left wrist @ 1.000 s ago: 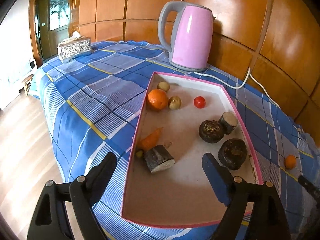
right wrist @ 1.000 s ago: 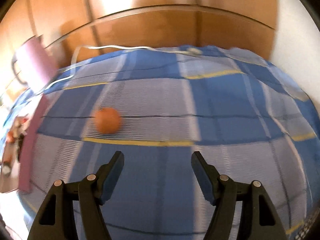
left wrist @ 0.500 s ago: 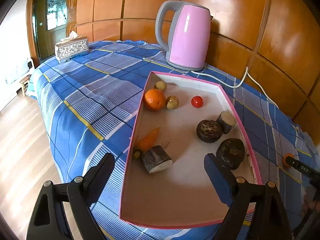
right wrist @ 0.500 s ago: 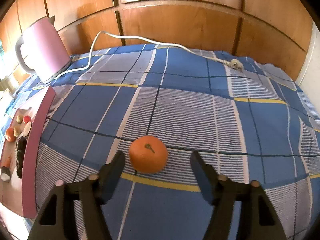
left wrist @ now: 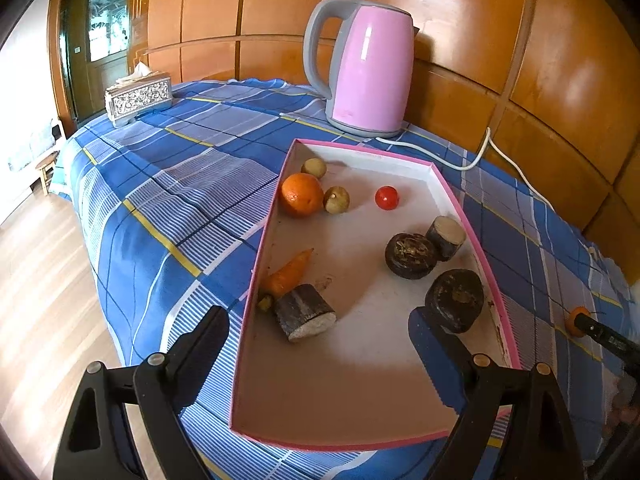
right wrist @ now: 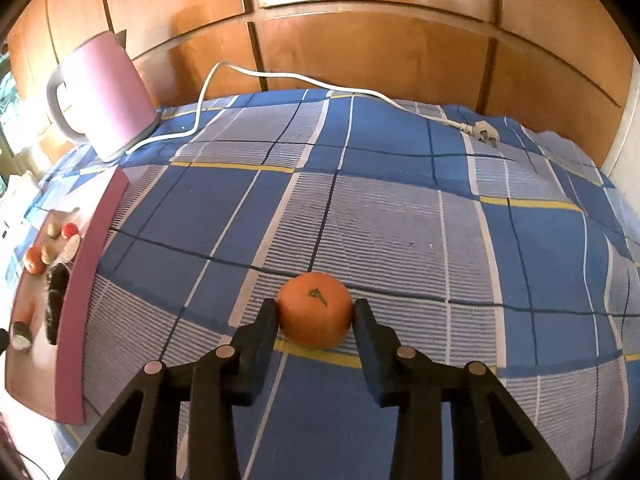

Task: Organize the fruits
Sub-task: 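Carry the orange into the tray and open the right gripper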

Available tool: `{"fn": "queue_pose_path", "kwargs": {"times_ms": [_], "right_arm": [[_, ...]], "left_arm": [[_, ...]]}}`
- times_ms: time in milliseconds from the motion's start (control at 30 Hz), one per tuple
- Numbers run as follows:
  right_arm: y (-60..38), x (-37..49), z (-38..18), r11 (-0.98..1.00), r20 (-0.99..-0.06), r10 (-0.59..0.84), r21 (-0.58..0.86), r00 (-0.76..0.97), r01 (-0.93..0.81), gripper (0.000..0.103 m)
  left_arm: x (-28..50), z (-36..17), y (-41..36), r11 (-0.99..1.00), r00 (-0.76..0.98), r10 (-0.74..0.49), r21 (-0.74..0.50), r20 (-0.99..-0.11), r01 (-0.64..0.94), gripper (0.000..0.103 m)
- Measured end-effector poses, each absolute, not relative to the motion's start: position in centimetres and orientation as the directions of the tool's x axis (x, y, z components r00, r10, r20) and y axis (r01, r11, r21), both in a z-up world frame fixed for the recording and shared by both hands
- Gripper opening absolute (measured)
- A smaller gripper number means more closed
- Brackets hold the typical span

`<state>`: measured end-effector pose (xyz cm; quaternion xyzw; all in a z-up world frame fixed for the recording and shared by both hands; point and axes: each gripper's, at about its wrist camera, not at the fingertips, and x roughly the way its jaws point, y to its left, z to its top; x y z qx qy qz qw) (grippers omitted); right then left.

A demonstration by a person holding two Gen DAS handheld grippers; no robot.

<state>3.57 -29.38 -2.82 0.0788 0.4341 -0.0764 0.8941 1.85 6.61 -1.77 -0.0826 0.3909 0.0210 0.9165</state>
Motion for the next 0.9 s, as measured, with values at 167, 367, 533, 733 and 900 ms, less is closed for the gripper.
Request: {"fn": "queue_pose_path", "kwargs": {"times_ms": [167, 367, 533, 733, 900], "right_arm": [[-29.2, 2.5, -2.6, 0.975, -0.785, -0.017, 0.123, 0.619, 0.183, 0.038], [-27.9, 1.5, -1.9, 0.977, -0.77, 0.067, 0.18, 0.634, 0.115, 0.038], [-25.9, 1.3, -0.8, 0.979, -0.751, 0.131, 0.202, 0.647, 0.036, 0.038], [-22.4, 1.4, 0.7, 0.971, -0.728, 0.224, 0.222, 0.648, -0.086, 0.038], [-19.2, 2.0, 2.0, 0.953, -0.713, 0.304, 0.23, 0.632, -0.199, 0.038]], "left_arm": [[1.7, -1.7, 6.4, 0.987, 0.692, -0.029, -0.131, -0.722, -0.096, 0.092], [1.6, -1.7, 6.4, 0.987, 0.692, -0.027, -0.128, -0.722, -0.094, 0.092], [1.6, -1.6, 6.6, 0.986, 0.69, -0.028, -0.134, -0.724, -0.1, 0.092], [1.7, -1.4, 7.8, 0.983, 0.689, -0.019, -0.14, -0.725, -0.12, 0.092], [1.8, -1.1, 9.7, 0.977, 0.691, 0.012, -0.139, -0.723, -0.164, 0.092]]}}
